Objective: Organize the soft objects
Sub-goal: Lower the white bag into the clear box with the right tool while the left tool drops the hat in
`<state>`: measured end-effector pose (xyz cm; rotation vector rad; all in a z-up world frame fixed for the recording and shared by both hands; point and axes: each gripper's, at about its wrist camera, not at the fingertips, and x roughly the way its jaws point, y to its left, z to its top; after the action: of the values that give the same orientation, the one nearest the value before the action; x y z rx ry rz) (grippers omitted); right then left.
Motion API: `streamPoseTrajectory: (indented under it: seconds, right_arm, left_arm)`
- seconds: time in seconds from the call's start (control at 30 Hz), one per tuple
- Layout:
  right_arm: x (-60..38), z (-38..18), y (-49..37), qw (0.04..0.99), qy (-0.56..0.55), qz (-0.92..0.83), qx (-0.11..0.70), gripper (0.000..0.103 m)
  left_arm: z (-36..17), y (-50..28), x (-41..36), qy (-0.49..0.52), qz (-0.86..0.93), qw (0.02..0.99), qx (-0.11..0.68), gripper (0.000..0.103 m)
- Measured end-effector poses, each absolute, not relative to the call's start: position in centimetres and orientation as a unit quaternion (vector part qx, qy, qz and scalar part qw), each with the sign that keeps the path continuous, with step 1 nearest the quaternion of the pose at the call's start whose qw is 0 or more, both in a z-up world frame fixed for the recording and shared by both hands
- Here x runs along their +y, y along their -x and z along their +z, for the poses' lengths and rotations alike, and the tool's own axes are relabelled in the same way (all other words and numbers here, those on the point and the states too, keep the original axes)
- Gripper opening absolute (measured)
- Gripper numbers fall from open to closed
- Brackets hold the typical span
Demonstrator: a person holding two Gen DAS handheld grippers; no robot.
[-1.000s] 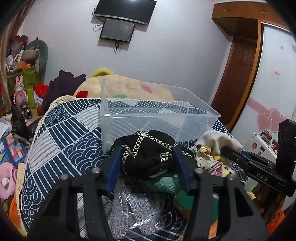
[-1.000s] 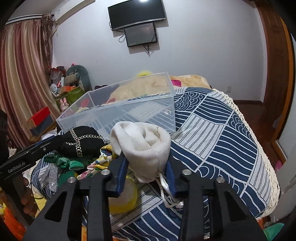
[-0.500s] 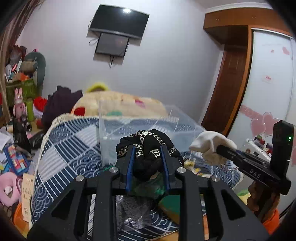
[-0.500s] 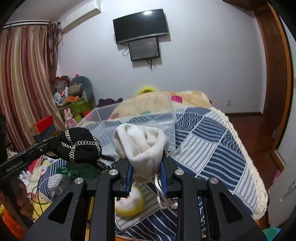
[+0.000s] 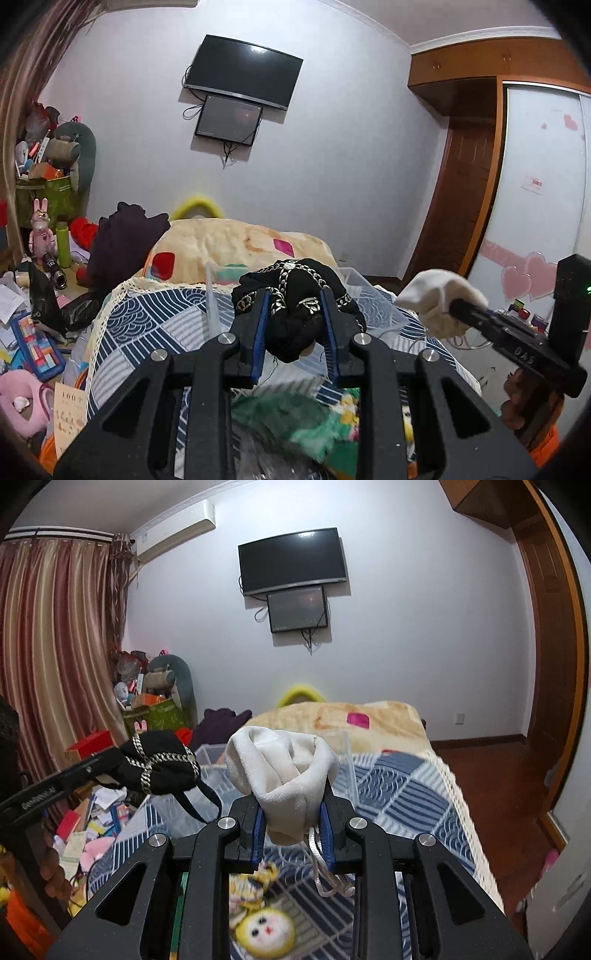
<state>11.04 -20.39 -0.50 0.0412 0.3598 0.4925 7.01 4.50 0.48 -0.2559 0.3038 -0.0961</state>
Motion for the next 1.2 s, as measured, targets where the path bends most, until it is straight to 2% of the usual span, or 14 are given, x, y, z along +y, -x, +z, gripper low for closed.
streamPoseTrajectory:
  seconds: [0.4,0.83,1.0,1.13,1.2]
  right_arm:
    - [-17.6,0.6,-15.9,0.955,-0.020,0.234,0.179,0.022]
    - [-14.8,-2.5,-20.2,0.930,0.024,0.246,0.270,0.022]
    - [-14.1,-4.2,-21.2,0.918,0.044,0.246,0.307,0.022]
    - [-13.6,-4.8,-21.3,0.911,0.068,0.247,0.323,0.023]
    - [-13.7,-4.8,-21.1,0.909,0.067,0.249,0.326,0.025]
  left_arm:
    - [-0.1,-12.7,6.3,0.140,-0.026,0.974,0.176,0.026]
    - [-3.9,-18.7,5.4,0.133,-0.040,0.950,0.281,0.026]
    - [-5.2,-19.3,4.6,0.115,-0.035,0.947,0.299,0.027]
    - [-5.6,-19.6,4.5,0.114,-0.034,0.945,0.305,0.030]
    - [-5.7,-19.5,4.3,0.105,-0.032,0.945,0.308,0.034]
